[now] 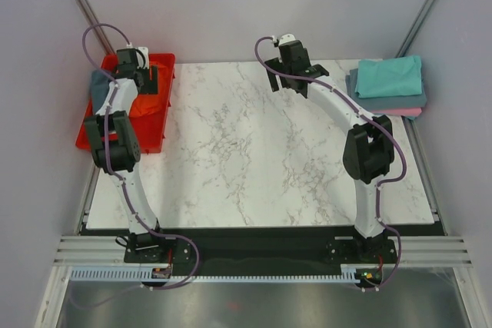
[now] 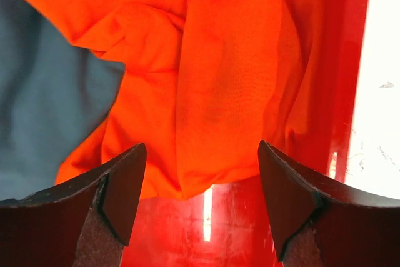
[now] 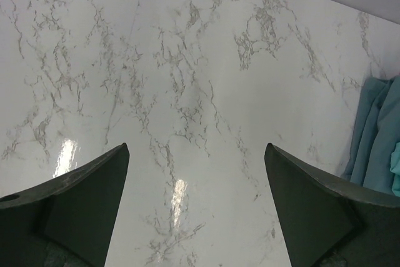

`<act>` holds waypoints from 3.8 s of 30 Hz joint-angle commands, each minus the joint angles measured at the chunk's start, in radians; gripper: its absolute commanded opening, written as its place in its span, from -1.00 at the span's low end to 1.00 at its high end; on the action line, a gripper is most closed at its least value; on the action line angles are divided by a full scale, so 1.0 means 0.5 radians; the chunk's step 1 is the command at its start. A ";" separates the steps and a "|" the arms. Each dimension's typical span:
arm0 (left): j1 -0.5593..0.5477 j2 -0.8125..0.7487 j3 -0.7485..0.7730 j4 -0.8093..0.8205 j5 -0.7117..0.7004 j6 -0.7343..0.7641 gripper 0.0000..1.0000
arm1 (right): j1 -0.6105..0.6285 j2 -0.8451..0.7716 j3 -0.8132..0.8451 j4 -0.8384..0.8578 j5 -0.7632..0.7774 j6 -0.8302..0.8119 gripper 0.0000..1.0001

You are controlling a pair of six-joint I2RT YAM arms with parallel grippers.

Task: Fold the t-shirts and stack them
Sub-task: Grab the tshirt from the pile, then move the tshirt to the center of the board, then flatten the tshirt out

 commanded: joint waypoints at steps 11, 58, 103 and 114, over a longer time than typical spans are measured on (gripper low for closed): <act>0.116 0.251 0.051 0.052 0.086 0.184 0.26 | -0.007 -0.003 -0.019 0.008 0.016 -0.099 0.95; -1.126 -0.801 0.825 0.202 0.960 -0.598 -0.36 | -0.167 -0.116 0.220 -0.019 -0.112 -0.086 0.95; -0.893 -0.976 -0.710 -0.147 0.362 -0.411 0.70 | 0.072 0.206 0.226 -0.528 -2.113 -0.580 0.49; -0.890 -0.936 -0.633 -0.147 0.377 -0.436 0.70 | 0.106 0.338 0.137 -0.571 -1.966 -0.605 0.45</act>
